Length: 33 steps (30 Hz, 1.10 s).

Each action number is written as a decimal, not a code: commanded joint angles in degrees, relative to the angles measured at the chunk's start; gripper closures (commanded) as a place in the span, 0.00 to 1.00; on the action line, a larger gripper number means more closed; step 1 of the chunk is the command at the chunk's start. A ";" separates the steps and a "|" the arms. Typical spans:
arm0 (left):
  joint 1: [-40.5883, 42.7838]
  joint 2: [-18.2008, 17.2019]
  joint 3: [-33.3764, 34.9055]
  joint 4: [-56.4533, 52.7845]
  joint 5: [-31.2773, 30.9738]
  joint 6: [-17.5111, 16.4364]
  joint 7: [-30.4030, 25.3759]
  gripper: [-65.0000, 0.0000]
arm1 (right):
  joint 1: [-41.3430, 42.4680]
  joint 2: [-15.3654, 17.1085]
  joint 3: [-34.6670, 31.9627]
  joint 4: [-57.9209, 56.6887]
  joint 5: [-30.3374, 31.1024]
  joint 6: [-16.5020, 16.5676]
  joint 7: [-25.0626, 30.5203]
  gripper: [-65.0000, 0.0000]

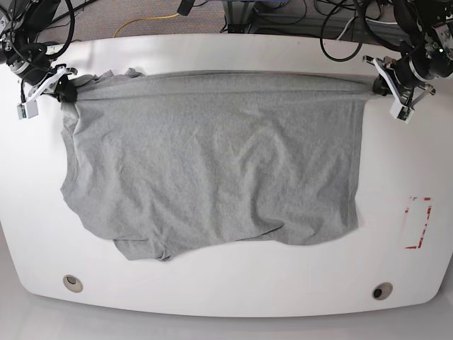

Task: Fold the T-shirt properly
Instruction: 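Swing the held shirt up and lay it down, pulling grippers apart, then lift the shirt high with the right gripper, releasing the left gripper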

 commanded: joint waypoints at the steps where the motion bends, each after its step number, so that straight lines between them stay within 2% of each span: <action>1: -2.77 -1.14 -0.46 2.42 -2.01 0.01 -1.50 1.00 | 0.52 1.88 0.53 4.37 2.64 0.08 1.43 1.00; 8: -14.20 -1.14 -0.37 2.86 -5.71 0.01 -1.33 1.00 | 7.03 4.25 -2.02 7.18 2.99 0.08 1.34 1.00; 14: -26.24 -0.78 -0.20 2.69 -6.06 0.01 4.91 1.00 | 14.77 8.82 -4.92 6.21 2.99 0.08 1.34 1.00; 21: -37.05 -1.05 0.86 1.81 -5.88 0.01 5.70 1.00 | 26.37 15.50 -11.07 0.50 2.91 0.08 1.34 1.00; 27: -46.64 -1.14 1.30 1.72 -1.31 0.01 5.97 1.00 | 37.45 21.66 -16.44 -4.51 2.91 0.08 1.34 1.00; 33: -59.21 -1.14 4.20 1.63 3.17 0.01 8.30 1.00 | 51.43 27.72 -25.40 -9.79 2.91 0.08 1.34 1.00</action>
